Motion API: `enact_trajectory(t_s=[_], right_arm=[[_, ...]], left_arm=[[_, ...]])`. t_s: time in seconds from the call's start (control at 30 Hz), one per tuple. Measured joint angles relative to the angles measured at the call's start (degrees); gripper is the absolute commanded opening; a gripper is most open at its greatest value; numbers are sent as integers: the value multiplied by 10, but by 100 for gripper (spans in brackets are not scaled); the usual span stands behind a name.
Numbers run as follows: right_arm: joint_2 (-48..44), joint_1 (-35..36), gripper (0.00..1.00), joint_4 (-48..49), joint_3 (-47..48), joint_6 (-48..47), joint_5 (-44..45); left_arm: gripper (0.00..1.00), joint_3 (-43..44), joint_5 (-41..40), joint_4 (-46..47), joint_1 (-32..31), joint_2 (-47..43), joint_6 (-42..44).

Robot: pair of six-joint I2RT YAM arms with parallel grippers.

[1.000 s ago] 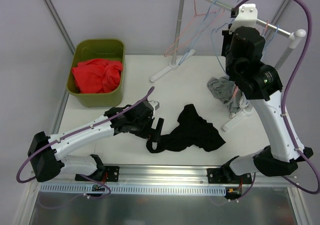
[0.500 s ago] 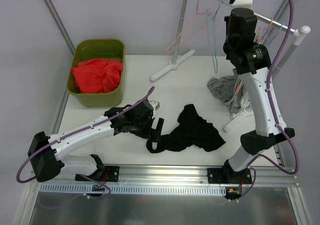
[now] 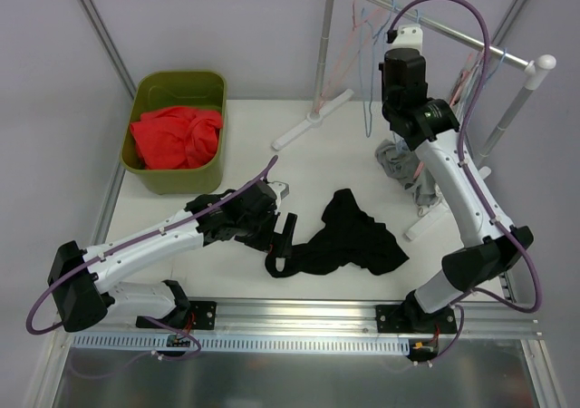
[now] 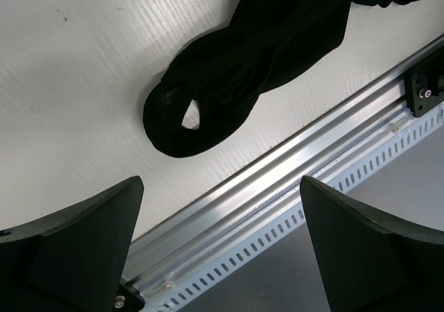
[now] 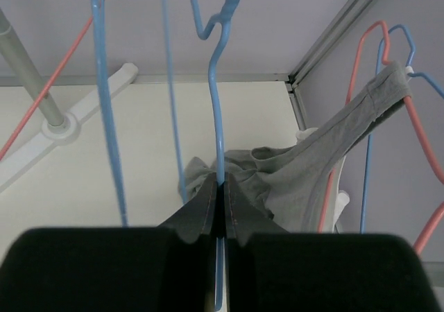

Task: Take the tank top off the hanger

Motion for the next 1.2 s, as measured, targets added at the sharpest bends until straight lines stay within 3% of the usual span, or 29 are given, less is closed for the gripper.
enact_trajectory(t_s=[0.3, 0.57, 0.6, 0.77, 0.8, 0.83, 0.97, 1.07, 1.13, 1.2], right_arm=[[-4, 11, 1, 36, -24, 57, -26], [88, 85, 2, 68, 46, 89, 109], [89, 90, 13, 69, 46, 92, 117], [89, 97, 31, 43, 48, 112, 126], [89, 98, 48, 30, 48, 120, 125], [88, 98, 53, 24, 47, 128, 125], [53, 98, 63, -2, 5, 148, 122], [1, 97, 80, -21, -39, 163, 115], [-49, 96, 98, -33, -73, 172, 104], [-103, 96, 99, -48, -98, 179, 93]], left_arm=[[99, 7, 2, 0, 0, 0, 0], [99, 8, 1, -1, 0, -2, -3], [99, 8, 1, -1, 0, -3, -4], [99, 16, 1, -3, 0, -4, -6], [99, 21, 1, -3, 0, -2, -6], [99, 29, 1, -3, 0, 2, -6], [99, 75, 2, -4, 0, 41, 2], [99, 119, 10, -3, 0, 84, 14], [99, 153, 19, -3, 0, 120, 26], [99, 187, 26, -1, -1, 157, 36]])
